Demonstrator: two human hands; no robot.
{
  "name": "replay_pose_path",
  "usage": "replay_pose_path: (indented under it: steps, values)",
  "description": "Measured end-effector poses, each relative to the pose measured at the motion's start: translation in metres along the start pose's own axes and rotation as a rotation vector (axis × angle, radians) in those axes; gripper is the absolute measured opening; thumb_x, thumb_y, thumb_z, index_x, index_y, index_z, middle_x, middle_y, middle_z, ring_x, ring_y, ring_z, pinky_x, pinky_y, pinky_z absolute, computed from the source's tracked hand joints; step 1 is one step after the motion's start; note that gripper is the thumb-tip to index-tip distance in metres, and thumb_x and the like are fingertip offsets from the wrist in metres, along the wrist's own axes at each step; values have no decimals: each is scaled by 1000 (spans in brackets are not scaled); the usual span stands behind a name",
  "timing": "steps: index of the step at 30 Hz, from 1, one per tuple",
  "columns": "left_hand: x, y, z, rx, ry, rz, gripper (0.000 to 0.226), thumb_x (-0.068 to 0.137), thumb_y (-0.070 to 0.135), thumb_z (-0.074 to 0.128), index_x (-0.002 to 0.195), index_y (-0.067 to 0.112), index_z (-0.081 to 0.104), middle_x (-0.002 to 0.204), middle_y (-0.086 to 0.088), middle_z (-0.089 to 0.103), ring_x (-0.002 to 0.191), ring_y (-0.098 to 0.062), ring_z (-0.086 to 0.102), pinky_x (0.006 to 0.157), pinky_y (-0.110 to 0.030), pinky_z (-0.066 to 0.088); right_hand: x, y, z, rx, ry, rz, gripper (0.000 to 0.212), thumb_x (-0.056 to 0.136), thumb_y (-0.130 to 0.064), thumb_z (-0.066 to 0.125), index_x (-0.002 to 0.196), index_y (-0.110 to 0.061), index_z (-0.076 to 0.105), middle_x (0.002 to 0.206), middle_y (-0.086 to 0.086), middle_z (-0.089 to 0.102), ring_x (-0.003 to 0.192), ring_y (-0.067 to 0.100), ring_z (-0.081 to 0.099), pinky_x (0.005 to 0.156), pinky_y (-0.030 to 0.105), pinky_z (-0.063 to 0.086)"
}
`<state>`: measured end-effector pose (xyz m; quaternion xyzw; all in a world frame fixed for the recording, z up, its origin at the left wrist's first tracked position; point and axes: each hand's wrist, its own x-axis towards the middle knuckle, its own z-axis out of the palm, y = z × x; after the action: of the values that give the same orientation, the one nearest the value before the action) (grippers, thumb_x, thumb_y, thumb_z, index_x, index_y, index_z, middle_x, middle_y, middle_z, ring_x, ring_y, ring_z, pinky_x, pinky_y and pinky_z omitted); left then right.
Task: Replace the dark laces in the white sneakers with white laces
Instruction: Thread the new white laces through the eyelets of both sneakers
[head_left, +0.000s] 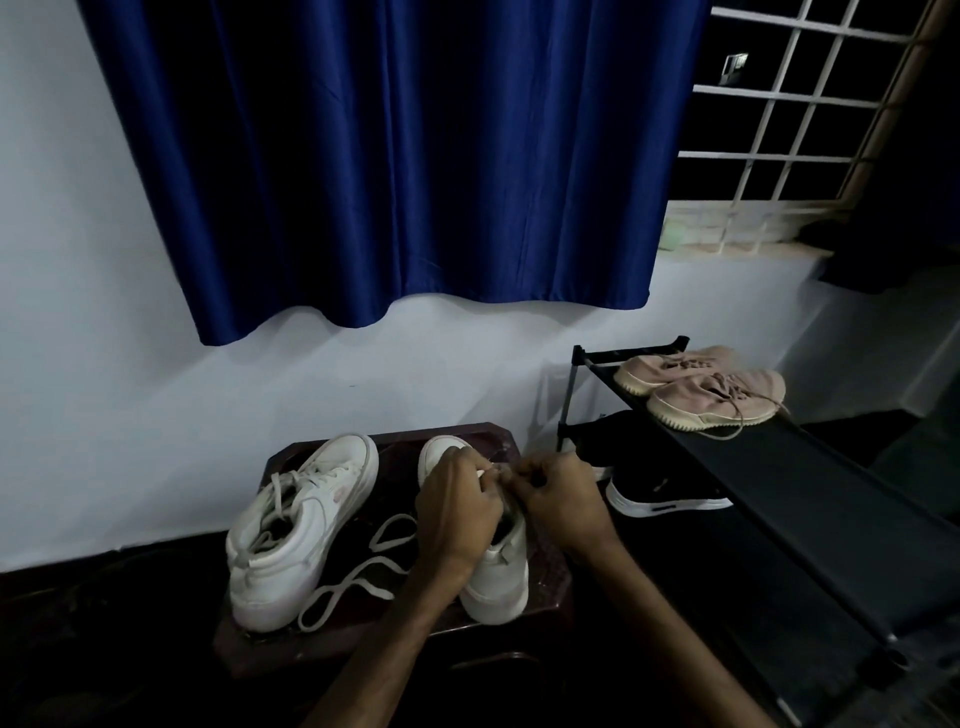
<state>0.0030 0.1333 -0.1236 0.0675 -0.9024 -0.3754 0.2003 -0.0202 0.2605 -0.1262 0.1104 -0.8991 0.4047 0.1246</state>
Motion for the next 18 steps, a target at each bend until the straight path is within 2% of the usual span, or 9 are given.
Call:
replay_pose_path:
  steps: [3, 5, 8, 11, 15, 18]
  values:
    - [7, -5, -4, -33, -30, -23, 4, 87, 22, 67, 84, 19, 67, 97, 6, 66, 98, -18, 63, 77, -29, 43, -6, -3, 9, 68, 38, 57, 15, 80, -33, 76, 77, -18, 75, 62, -8, 66, 55, -3, 58, 54, 13, 42]
    - [14, -8, -11, 7, -69, -13, 5, 86, 23, 69, 84, 19, 69, 99, 4, 66, 101, -19, 62, 79, -29, 44, -9, -6, 15, 134, 46, 106, 12, 78, -33, 79, 82, -21, 77, 66, -7, 71, 57, -3, 62, 54, 11, 45]
    - [17, -6, -19, 145, -108, -3, 12, 87, 29, 68, 90, 18, 73, 107, -3, 67, 107, -24, 61, 86, -35, 49, -12, -6, 21, 213, 60, 171, 15, 76, -34, 81, 83, -22, 78, 64, -6, 72, 55, -1, 65, 56, 21, 53]
    - [13, -1, -20, 216, -108, -10, 19, 90, 32, 64, 95, 17, 74, 110, -5, 68, 111, -26, 59, 85, -35, 48, -16, -3, 25, 218, 74, 170, 16, 76, -37, 80, 85, -24, 78, 64, -9, 71, 59, 0, 66, 60, 23, 55]
    - [11, -3, -19, 157, -112, 29, 13, 89, 27, 66, 87, 17, 73, 104, -3, 66, 106, -23, 59, 83, -34, 46, -13, -1, 25, 224, 34, 164, 15, 77, -32, 80, 86, -21, 78, 70, -5, 73, 62, 3, 67, 61, 25, 57]
    - [17, -13, -20, -17, -170, 29, 7, 79, 25, 76, 80, 18, 73, 84, 10, 60, 93, -17, 62, 76, -28, 44, -9, 2, 23, 568, -88, 336, 12, 88, -19, 71, 91, -7, 74, 79, 13, 71, 67, 18, 65, 70, 36, 58]
